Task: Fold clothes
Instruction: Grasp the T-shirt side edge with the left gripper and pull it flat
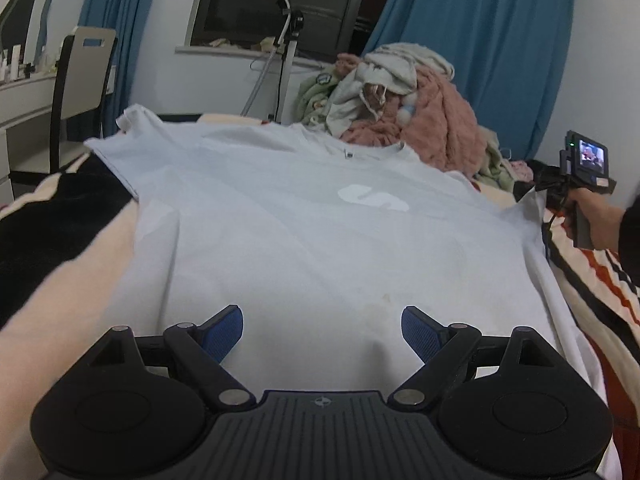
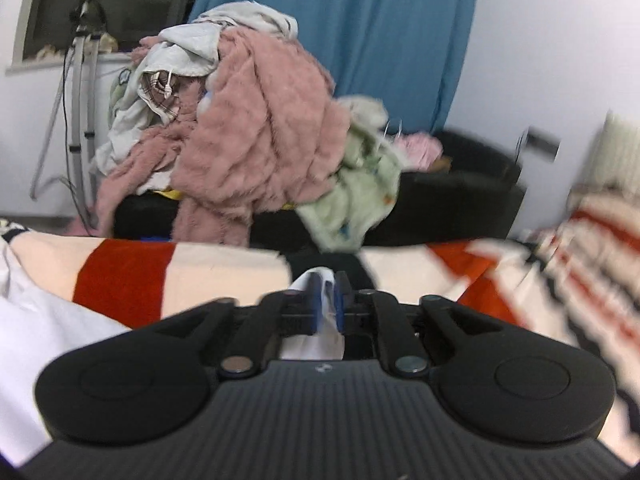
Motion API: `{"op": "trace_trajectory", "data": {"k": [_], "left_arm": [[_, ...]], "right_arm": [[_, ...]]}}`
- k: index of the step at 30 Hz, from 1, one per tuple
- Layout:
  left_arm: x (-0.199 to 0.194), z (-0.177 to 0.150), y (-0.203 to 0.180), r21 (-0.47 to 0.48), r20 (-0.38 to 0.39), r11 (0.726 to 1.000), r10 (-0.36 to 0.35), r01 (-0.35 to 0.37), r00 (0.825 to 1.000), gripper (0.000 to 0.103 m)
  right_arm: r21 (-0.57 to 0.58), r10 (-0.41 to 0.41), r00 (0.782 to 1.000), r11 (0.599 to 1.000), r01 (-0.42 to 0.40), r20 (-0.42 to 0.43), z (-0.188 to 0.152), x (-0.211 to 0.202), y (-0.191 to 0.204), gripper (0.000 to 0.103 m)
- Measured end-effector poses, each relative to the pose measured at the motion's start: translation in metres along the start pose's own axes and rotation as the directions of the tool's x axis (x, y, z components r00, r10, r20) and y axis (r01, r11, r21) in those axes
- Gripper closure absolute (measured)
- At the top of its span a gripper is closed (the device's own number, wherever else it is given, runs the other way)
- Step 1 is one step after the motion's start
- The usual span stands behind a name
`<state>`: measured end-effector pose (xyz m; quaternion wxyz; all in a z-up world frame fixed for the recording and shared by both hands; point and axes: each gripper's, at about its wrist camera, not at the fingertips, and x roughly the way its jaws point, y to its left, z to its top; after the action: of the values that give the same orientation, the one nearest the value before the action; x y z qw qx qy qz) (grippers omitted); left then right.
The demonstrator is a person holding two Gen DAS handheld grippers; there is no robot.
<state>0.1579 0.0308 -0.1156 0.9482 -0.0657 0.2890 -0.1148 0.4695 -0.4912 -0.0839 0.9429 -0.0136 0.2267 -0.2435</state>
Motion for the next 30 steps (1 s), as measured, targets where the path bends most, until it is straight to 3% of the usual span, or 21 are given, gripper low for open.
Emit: {"op": "trace_trajectory", "data": {"k": [1,2,6,12,16,20,22,24,26,30], "left_arm": [[0.003,0.0,0.001,-0.004,-0.006,1.0,0.001,-0.001,1.0,0.015],[0.006,0.0,0.002,-0.007,-0.012,1.0,0.002,-0.002,1.0,0.015],[0.012,0.001,0.007,-0.033,-0.028,0.999,0.006,-0.007,1.0,0.015],[-0.006,0.004,0.003,-0.045,0.0,0.998,-0.031,0.031,1.0,0.015],[-0.027,0.004,-0.008,-0.031,-0.008,0.996,-0.08,0.079,0.997,0.015],[-0.063,-0.002,-0.023,-0.024,-0.019,0.987,-0.157,0.157,0.987,0.015],[-0.08,-0.007,-0.031,-0.014,-0.023,0.979,-0.204,0.204,0.979,0.015],[-0.089,-0.013,-0.04,-0.018,-0.053,0.965,-0.26,0.26,0.964,0.015],[-0.093,-0.022,-0.052,-0.028,-0.097,0.941,-0.339,0.338,0.936,0.018],[-0.093,-0.039,-0.081,0.014,-0.157,0.907,-0.414,0.422,0.896,0.026]], "right_arm": [[0.027,0.015,1.0,1.0,-0.015,-0.007,-0.005,0.0,-0.002,0.04],[0.049,0.035,0.999,0.998,-0.035,-0.006,-0.01,-0.006,-0.003,0.018],[0.093,0.123,0.992,0.988,-0.122,-0.003,-0.022,-0.045,-0.003,0.018],[0.106,0.21,0.976,0.971,-0.216,0.058,-0.04,-0.18,0.002,0.018],[0.248,0.295,0.953,0.92,-0.302,0.065,-0.066,-0.296,-0.008,0.018],[0.336,0.386,0.918,0.856,-0.393,0.088,-0.115,-0.395,-0.022,0.018],[0.361,0.417,0.903,0.831,-0.424,0.1,-0.139,-0.438,-0.029,0.018],[0.342,0.421,0.901,0.836,-0.43,0.104,-0.159,-0.465,-0.035,0.018],[0.332,0.423,0.902,0.842,-0.426,0.086,-0.171,-0.477,-0.04,0.018],[0.409,0.437,0.892,0.797,-0.445,0.119,-0.174,-0.477,-0.059,0.018]]}}
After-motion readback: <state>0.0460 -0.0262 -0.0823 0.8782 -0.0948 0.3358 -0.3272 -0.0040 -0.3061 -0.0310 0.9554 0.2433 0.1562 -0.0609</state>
